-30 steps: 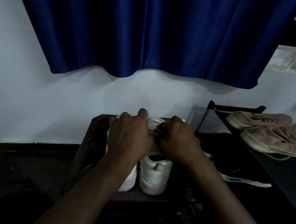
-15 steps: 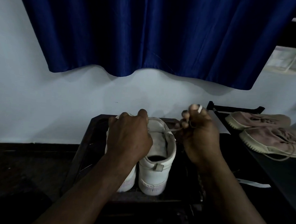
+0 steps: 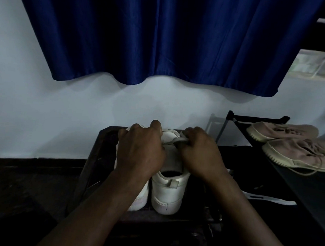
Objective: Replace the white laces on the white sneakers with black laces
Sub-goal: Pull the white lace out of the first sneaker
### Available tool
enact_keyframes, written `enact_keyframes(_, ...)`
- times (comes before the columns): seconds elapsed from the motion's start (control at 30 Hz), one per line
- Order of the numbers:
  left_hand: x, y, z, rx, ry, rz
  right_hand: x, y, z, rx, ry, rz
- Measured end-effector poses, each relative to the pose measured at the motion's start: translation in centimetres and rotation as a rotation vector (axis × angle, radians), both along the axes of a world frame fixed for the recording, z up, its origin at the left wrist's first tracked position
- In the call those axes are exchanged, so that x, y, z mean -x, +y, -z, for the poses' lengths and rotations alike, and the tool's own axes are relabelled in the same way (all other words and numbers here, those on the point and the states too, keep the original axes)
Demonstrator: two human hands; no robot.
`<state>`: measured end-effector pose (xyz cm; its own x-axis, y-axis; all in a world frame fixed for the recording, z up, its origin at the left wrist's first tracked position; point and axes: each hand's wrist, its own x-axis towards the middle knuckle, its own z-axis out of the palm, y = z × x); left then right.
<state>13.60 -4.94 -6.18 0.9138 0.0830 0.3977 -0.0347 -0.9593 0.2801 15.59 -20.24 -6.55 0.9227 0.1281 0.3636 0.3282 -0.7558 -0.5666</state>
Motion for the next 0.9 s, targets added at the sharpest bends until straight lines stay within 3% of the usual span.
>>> enact_keyframes(0.13, 0.1, -0.2, -0.3, 0.000, 0.040, -0.012, -0.1, -0.7, -1.3, -1.226, 0.072, -0.023)
enact_keyframes(0.2, 0.2, -0.4, -0.4, -0.002, 0.054, -0.019, -0.1, -2.2, -2.3, -1.588, 0.100, -0.070)
enact_keyframes(0.23, 0.2, -0.4, -0.5, -0.007, 0.061, -0.018, -0.1, -2.8, -2.6, -1.626, 0.161, -0.094)
enact_keyframes(0.37, 0.1, -0.5, -0.8, -0.013, 0.161, 0.007, -0.2, -3.2, -1.3, -1.268, 0.385, -0.064)
enact_keyframes(0.53, -0.6, -1.0, -1.7, -0.004, 0.304, 0.072, -0.1, -3.2, 0.2, -0.735, 0.273, 0.001)
enact_keyframes(0.73, -1.6, -1.7, -1.7, -0.043, 0.306, 0.074, 0.9, -3.8, 0.5, -0.001, 0.213, 0.013)
enact_keyframes(0.8, -1.7, -1.9, -1.7, -0.073, 0.325, 0.075, 1.7, -3.9, 0.0, 0.081, 0.213, -0.031)
enact_keyframes(0.9, -1.8, -2.1, -1.5, -0.097, 0.312, 0.092, 2.5, -3.9, -0.7, 0.043, 0.080, -0.065)
